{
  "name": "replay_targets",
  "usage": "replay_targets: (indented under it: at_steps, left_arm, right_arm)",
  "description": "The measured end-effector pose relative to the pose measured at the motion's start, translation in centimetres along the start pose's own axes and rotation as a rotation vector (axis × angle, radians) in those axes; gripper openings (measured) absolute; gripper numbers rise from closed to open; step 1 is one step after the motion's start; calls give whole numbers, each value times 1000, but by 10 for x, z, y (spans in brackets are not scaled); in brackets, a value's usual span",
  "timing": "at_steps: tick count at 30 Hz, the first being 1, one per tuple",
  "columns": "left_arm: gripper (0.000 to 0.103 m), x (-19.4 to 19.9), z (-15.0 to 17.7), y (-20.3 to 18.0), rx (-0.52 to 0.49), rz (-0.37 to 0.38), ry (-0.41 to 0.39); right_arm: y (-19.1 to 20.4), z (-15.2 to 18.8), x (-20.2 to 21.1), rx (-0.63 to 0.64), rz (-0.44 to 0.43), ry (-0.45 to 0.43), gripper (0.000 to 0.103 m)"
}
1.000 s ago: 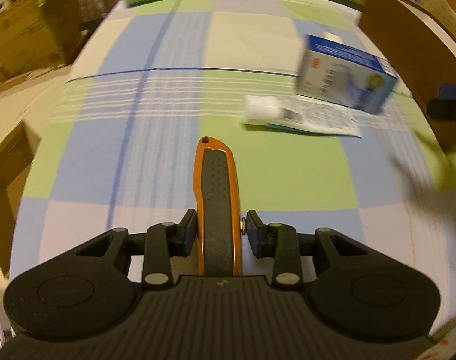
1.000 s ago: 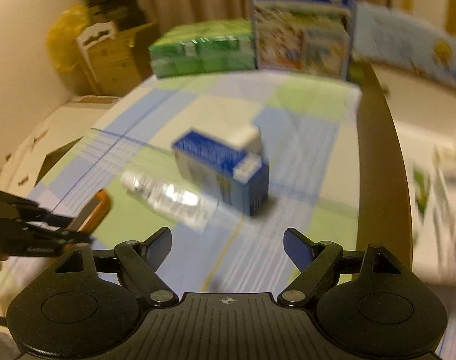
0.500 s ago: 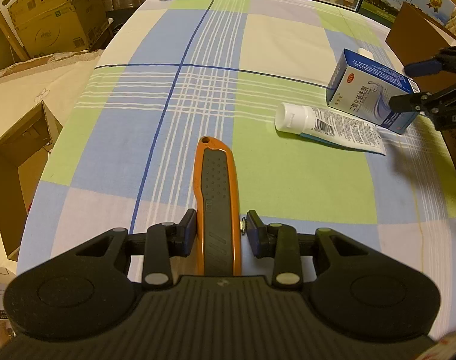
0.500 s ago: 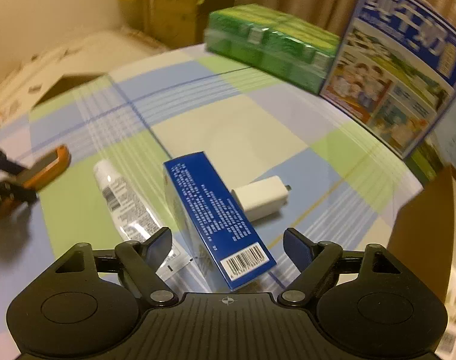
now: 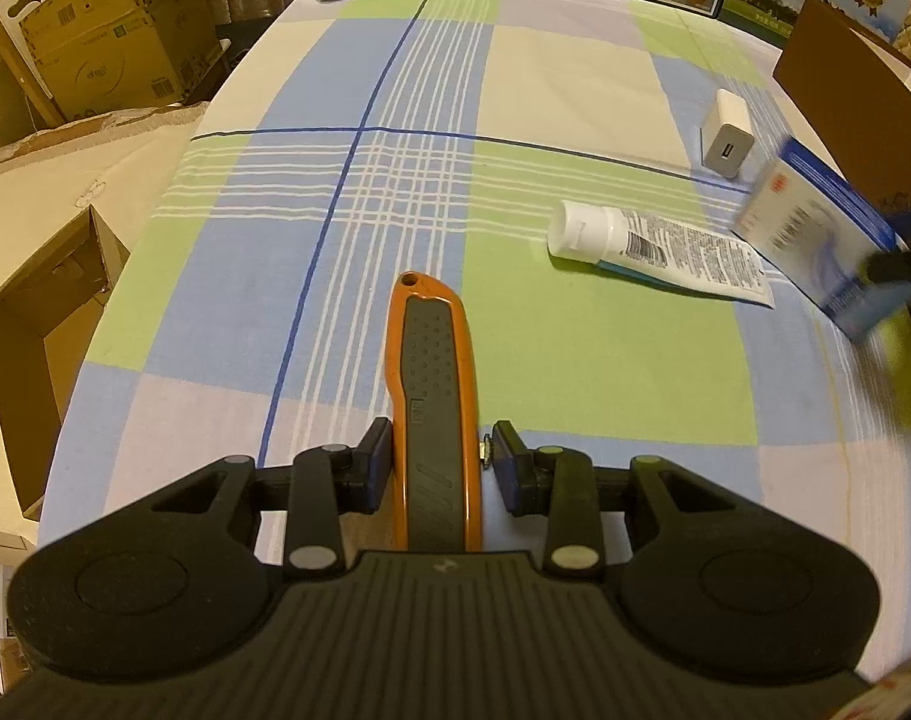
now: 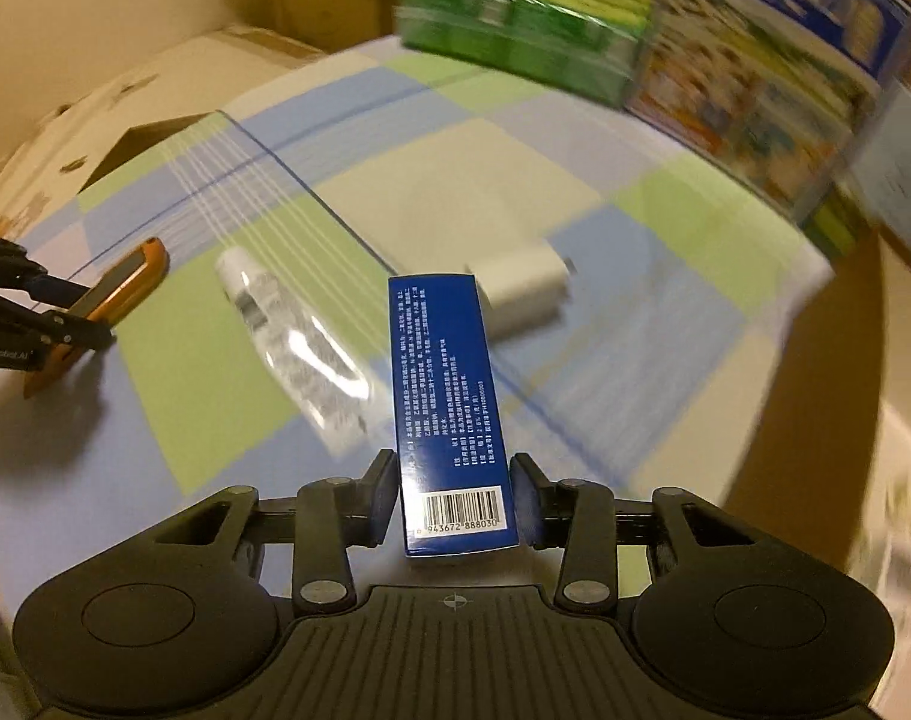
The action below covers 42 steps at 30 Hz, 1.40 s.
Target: Organize rigid objects
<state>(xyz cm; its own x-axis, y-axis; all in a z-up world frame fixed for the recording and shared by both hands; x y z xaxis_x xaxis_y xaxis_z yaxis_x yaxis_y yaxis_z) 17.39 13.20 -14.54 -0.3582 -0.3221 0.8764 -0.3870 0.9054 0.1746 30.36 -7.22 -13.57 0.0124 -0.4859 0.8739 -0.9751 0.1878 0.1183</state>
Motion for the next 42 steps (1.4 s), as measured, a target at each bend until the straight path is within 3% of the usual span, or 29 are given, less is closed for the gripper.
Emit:
replay_targets:
  at_steps: [8,17,42]
  left_arm:
    - [30,8,9,-10,-25,27,8]
    - [30,30,34,-47,-121,148,16]
    - [30,33,38,-60,-140,113,-6]
  right_arm:
    - [18,56,38,-151,15,-20,37]
    - [50,89,58,-209,12,8,37]
    - [66,79,29,-233,41,-30,36]
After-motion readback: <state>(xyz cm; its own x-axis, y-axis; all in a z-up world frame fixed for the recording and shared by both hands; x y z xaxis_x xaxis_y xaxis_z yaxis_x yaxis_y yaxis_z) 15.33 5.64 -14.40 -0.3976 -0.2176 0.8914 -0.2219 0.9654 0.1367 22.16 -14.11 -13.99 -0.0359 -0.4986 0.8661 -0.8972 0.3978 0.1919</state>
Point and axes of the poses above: each gripper's, at about its wrist camera, not at the fingertips, and x roughly against the way its jaws point, y to its left, z to its underside, the point moved 1 cm from there along -x, roughly the way its jaws point, and after that the axes turned 11 degrees about -z, right-handed, at the moved point
